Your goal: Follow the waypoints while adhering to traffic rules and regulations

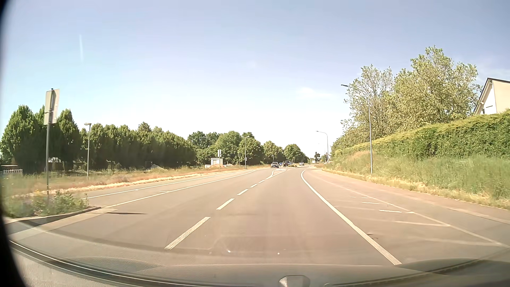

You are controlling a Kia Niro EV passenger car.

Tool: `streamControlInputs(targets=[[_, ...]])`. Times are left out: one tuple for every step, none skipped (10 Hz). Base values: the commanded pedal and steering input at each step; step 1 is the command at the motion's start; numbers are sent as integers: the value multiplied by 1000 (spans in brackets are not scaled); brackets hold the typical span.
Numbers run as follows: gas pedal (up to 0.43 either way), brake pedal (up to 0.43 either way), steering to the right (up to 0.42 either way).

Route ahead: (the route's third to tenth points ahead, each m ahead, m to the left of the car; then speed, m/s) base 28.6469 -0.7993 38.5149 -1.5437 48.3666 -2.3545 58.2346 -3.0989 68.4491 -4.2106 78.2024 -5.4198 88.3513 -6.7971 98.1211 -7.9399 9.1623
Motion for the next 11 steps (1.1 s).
streamControlInputs(targets=[[59,30,11],[59,30,12],[59,30,13],[59,30,13],[59,30,13],[59,30,13],[59,30,13],[59,30,13],[59,30,13],[59,30,13],[59,30,13]])
